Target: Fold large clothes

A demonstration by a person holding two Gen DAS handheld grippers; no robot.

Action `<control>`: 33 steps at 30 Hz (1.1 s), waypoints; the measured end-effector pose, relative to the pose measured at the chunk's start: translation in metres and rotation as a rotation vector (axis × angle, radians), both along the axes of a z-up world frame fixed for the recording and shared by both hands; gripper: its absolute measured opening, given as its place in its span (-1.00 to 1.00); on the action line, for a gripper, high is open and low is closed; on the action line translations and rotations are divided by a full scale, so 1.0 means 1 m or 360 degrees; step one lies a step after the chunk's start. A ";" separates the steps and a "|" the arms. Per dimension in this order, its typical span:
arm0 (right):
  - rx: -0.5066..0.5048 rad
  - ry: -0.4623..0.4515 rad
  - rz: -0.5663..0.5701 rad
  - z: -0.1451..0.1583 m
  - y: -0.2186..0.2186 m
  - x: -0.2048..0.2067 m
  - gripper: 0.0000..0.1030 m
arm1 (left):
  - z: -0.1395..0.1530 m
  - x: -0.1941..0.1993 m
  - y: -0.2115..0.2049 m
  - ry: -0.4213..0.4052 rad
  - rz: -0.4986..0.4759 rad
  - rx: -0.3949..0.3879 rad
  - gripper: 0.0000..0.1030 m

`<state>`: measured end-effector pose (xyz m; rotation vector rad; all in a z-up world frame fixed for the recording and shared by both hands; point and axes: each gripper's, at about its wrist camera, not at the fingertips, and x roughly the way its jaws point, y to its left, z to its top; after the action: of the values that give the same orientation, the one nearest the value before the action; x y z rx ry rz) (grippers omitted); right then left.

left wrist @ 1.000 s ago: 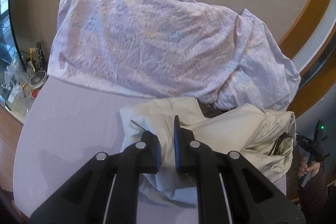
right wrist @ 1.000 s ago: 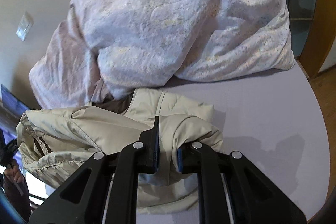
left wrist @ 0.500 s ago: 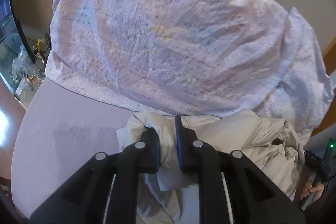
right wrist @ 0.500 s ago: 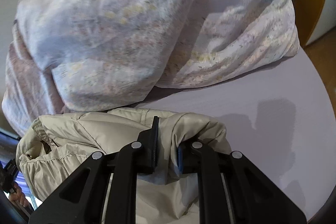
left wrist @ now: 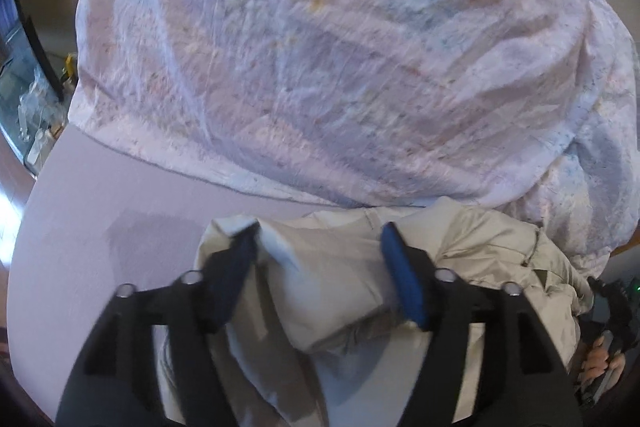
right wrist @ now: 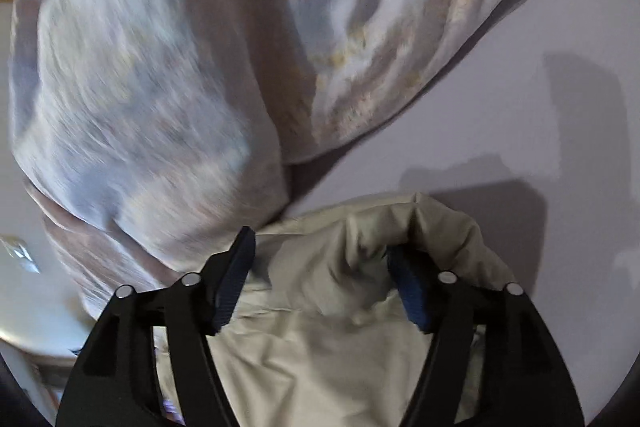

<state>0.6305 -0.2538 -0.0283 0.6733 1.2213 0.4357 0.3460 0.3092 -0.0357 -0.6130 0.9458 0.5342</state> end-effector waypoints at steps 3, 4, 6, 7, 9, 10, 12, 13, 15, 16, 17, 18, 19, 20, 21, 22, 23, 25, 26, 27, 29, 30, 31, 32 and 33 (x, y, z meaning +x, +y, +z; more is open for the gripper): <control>-0.0106 -0.0187 0.0120 0.031 0.009 -0.014 0.56 | 0.011 0.003 -0.005 0.0000 -0.0014 0.0076 0.67; -0.0127 -0.0233 0.0170 0.038 0.015 -0.019 0.56 | 0.016 0.004 -0.007 -0.0005 -0.0020 0.0106 0.74; -0.0186 -0.0308 0.0318 0.050 0.035 -0.036 0.56 | 0.021 0.006 -0.012 -0.0012 -0.0046 0.0136 0.83; -0.0206 -0.0325 0.0378 0.051 0.044 -0.045 0.56 | 0.023 0.008 -0.016 -0.0010 -0.0071 0.0147 0.83; -0.0269 -0.0354 0.0524 0.050 0.072 -0.062 0.56 | 0.025 0.012 -0.025 0.0001 -0.0106 0.0171 0.83; -0.0286 -0.0358 0.0575 0.050 0.079 -0.067 0.55 | 0.025 0.014 -0.030 -0.0002 -0.0129 0.0181 0.83; -0.0359 -0.0372 0.0708 0.043 0.103 -0.081 0.55 | 0.028 0.015 -0.039 -0.0010 -0.0161 0.0196 0.83; -0.0402 -0.0385 0.0747 0.039 0.110 -0.087 0.54 | 0.030 0.016 -0.046 -0.0014 -0.0188 0.0208 0.83; -0.0480 -0.0400 0.0818 0.034 0.128 -0.098 0.53 | 0.032 0.017 -0.056 -0.0009 -0.0226 0.0211 0.83; -0.0495 -0.0397 0.0833 0.033 0.130 -0.101 0.52 | 0.033 0.017 -0.061 -0.0007 -0.0248 0.0211 0.83; -0.0514 -0.0391 0.0848 0.030 0.135 -0.104 0.51 | 0.034 0.017 -0.067 -0.0005 -0.0273 0.0217 0.83; -0.0541 -0.0388 0.0855 0.027 0.140 -0.106 0.51 | 0.035 0.016 -0.073 0.0001 -0.0298 0.0227 0.83; -0.0558 -0.0389 0.0861 0.025 0.145 -0.107 0.51 | 0.035 0.016 -0.078 0.0008 -0.0322 0.0237 0.83; -0.0577 -0.0390 0.0866 0.022 0.149 -0.108 0.51 | 0.035 0.015 -0.081 0.0012 -0.0338 0.0241 0.83; -0.0601 -0.0392 0.0869 0.018 0.153 -0.109 0.51 | 0.035 0.015 -0.085 0.0018 -0.0359 0.0247 0.83; -0.0618 -0.0396 0.0870 0.017 0.151 -0.113 0.51 | 0.035 0.015 -0.089 0.0026 -0.0377 0.0253 0.83; -0.0633 -0.0396 0.0871 0.016 0.153 -0.114 0.51 | 0.035 0.014 -0.092 0.0033 -0.0389 0.0256 0.83; -0.0655 -0.0391 0.0867 0.013 0.155 -0.114 0.51 | 0.035 0.013 -0.096 0.0045 -0.0412 0.0268 0.83; -0.0664 -0.0386 0.0864 0.012 0.157 -0.113 0.51 | 0.034 0.014 -0.098 0.0054 -0.0427 0.0283 0.83; -0.0669 -0.0382 0.0861 0.010 0.160 -0.112 0.51 | 0.034 0.015 -0.101 0.0064 -0.0439 0.0300 0.83; -0.0690 -0.0378 0.0856 0.006 0.166 -0.113 0.51 | 0.033 0.015 -0.104 0.0076 -0.0455 0.0311 0.83; -0.0709 -0.0380 0.0858 0.004 0.167 -0.113 0.49 | 0.032 0.016 -0.106 0.0080 -0.0462 0.0311 0.83; -0.0728 -0.0384 0.0862 0.001 0.170 -0.115 0.46 | 0.031 0.016 -0.108 0.0087 -0.0469 0.0314 0.83; -0.0741 -0.0390 0.0867 -0.001 0.173 -0.116 0.41 | 0.031 0.017 -0.110 0.0092 -0.0477 0.0317 0.83; -0.0765 -0.0404 0.0883 -0.002 0.175 -0.117 0.23 | 0.031 0.017 -0.111 0.0096 -0.0485 0.0321 0.83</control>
<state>0.5130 -0.0783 -0.0308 -0.1413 1.1981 0.6340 0.3632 0.1983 -0.0047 -0.2658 1.0062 0.3705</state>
